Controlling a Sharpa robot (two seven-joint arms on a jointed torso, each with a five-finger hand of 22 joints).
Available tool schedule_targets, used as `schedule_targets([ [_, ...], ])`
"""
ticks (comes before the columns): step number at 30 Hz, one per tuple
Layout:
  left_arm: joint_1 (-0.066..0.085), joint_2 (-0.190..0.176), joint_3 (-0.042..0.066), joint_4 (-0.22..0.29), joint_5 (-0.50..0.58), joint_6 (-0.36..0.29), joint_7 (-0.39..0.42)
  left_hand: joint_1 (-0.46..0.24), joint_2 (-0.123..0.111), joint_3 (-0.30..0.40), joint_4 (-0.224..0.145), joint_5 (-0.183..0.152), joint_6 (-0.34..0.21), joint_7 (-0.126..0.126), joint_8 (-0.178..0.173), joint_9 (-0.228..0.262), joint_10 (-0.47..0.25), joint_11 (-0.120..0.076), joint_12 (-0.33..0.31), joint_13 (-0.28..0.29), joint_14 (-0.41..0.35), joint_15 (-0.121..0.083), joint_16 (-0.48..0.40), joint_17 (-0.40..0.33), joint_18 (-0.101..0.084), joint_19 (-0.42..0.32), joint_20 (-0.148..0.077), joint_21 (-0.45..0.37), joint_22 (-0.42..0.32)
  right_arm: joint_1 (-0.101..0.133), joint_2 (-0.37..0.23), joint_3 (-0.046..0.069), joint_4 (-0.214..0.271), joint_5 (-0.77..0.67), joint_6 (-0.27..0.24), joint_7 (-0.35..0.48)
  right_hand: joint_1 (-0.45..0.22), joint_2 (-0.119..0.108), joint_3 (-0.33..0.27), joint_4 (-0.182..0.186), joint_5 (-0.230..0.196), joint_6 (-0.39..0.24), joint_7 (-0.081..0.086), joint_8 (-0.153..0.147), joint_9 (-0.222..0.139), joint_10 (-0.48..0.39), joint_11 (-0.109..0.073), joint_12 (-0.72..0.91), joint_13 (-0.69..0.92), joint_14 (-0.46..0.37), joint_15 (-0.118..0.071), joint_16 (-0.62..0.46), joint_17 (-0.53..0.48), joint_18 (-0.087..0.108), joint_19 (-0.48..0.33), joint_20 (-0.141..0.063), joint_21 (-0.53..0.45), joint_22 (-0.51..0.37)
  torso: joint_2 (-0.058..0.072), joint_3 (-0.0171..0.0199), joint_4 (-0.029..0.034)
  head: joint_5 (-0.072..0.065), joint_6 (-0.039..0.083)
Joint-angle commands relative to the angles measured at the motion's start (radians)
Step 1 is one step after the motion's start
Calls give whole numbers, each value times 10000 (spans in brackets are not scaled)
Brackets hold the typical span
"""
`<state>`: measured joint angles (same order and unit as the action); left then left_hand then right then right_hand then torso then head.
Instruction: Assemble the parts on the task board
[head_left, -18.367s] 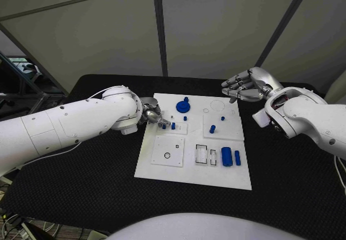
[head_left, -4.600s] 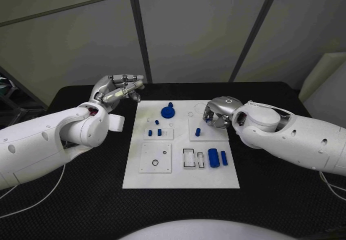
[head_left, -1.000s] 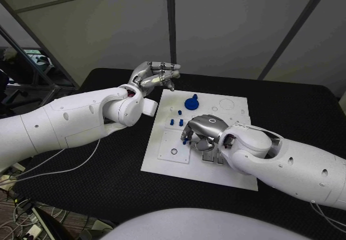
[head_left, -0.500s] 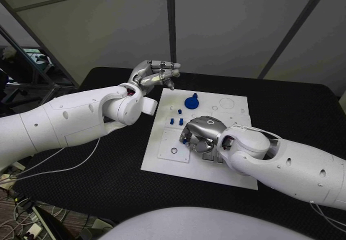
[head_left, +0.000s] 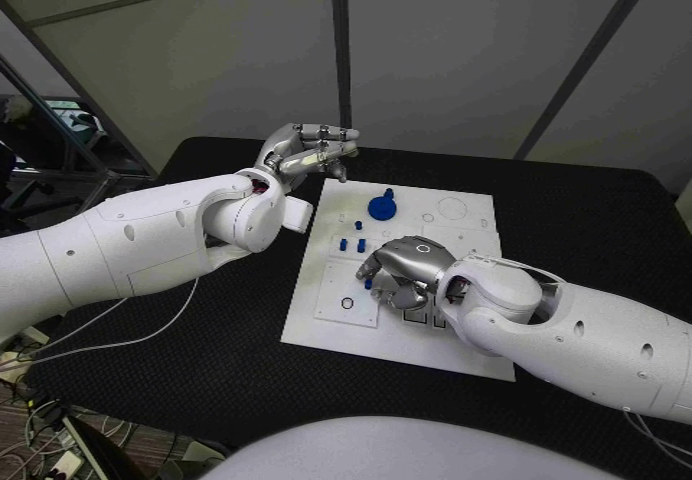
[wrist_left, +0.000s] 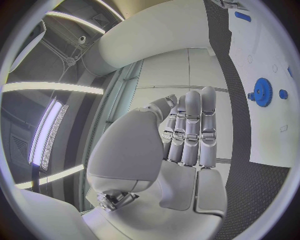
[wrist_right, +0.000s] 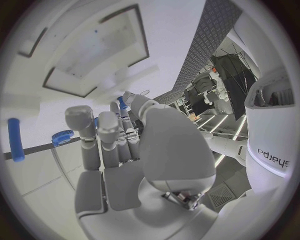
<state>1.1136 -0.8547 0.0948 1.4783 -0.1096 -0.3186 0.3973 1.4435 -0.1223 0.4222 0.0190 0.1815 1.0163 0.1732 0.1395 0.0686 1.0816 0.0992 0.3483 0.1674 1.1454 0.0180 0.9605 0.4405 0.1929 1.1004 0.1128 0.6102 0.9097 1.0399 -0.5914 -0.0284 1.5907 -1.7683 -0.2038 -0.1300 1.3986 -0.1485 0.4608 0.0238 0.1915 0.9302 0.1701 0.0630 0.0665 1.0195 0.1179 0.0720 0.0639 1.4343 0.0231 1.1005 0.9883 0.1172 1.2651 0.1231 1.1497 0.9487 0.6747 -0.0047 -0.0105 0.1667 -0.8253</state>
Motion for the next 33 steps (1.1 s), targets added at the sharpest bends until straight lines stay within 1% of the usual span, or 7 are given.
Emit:
schedule_targets([
  [1, 20, -11, 7, -5, 13, 159, -7, -90, 32, -5, 28, 19, -13, 20, 15, -15, -90, -2, 51, 10, -59, 17, -26, -10, -111, -48, 17, 30, 8, -2, -146, -9, 146, -24, -601, 18, 31, -23, -75, 4, 16, -9, -6, 36, 27, -40, -22, 92, 26, -64, -2, -31, -53, 118, -63, -7, -31, -22, -2, 7, -5, 0, 29],
  [14, 19, -57, 6, -52, 13, 172, -1, -92, 33, -4, 26, 19, -16, 18, 16, -14, -98, -2, 53, 10, -65, 18, -28, -11, -110, -52, 19, 27, 7, 20, -1370, 24, 1184, 261, -2125, -127, 6, 31, -112, 61, 159, 381, 38, 183, 105, 146, -34, 491, 59, -86, -9, 14, -160, 112, -45, -6, -13, 20, -20, -7, -17, -155, 142],
  [17, 18, -60, 6, -60, 13, 181, -3, -92, 33, -4, 26, 19, -16, 18, 16, -14, -98, -2, 53, 10, -65, 18, -28, -11, -110, -52, 19, 27, 7, 42, -1671, 210, 1332, 573, -2256, -238, -24, 13, -130, 86, 156, 397, 46, 180, 105, 153, -33, 528, 57, -93, -10, -1, -198, 116, -56, -6, -28, -1, -28, -8, -27, -268, 260],
  [21, 18, -92, 5, -55, 13, 212, -8, -89, 36, -1, 23, 20, -16, 17, 18, -14, -99, -3, 57, 11, -68, 17, -29, -11, -109, -54, 20, 25, 6, 69, -2012, 606, 1287, 1165, -1816, -703, -146, -95, -282, 182, 84, 296, 23, 90, 72, -125, -27, 526, 15, -138, 5, -51, -328, 134, -112, 2, -116, -108, -8, -4, -34, -524, 422],
  [23, 18, -115, 4, -49, 13, 225, -7, -85, 41, 3, 18, 21, -14, 15, 21, -12, -99, -5, 62, 12, -72, 17, -31, -12, -108, -58, 21, 23, 5, 102, -2156, 729, 1197, 1237, -1568, -871, -176, -153, -407, 210, 74, 244, 21, 56, 59, -299, -19, 537, 12, -147, 12, -42, -362, 141, -129, 10, -155, -151, -7, -16, -56, -584, 492],
  [27, 18, -127, 4, -70, 13, 233, -9, -84, 43, 5, 16, 21, -12, 13, 24, -12, -99, -6, 65, 12, -75, 16, -31, -12, -108, -59, 21, 22, 5, 187, -2438, 875, 899, 1269, -1006, -906, -186, -233, -757, 265, 56, 140, -58, 32, 47, -549, -33, 650, 30, -143, 2, 14, -394, 141, -108, 11, -177, -161, -14, -18, -70, -685, 526],
  [33, 18, -90, 2, -74, 12, 268, -27, -69, 44, 11, -2, 21, -7, 9, 31, -9, -99, -11, 76, 15, -82, 13, -33, -13, -105, -65, 21, 20, 5, 246, -2628, 932, 654, 1290, -434, -811, -102, -239, -1198, 339, 104, 93, -116, 38, 50, -740, -43, 844, 44, -129, 0, 31, -490, 147, -74, -1, -221, -203, -6, -19, -29, -804, 523],
])
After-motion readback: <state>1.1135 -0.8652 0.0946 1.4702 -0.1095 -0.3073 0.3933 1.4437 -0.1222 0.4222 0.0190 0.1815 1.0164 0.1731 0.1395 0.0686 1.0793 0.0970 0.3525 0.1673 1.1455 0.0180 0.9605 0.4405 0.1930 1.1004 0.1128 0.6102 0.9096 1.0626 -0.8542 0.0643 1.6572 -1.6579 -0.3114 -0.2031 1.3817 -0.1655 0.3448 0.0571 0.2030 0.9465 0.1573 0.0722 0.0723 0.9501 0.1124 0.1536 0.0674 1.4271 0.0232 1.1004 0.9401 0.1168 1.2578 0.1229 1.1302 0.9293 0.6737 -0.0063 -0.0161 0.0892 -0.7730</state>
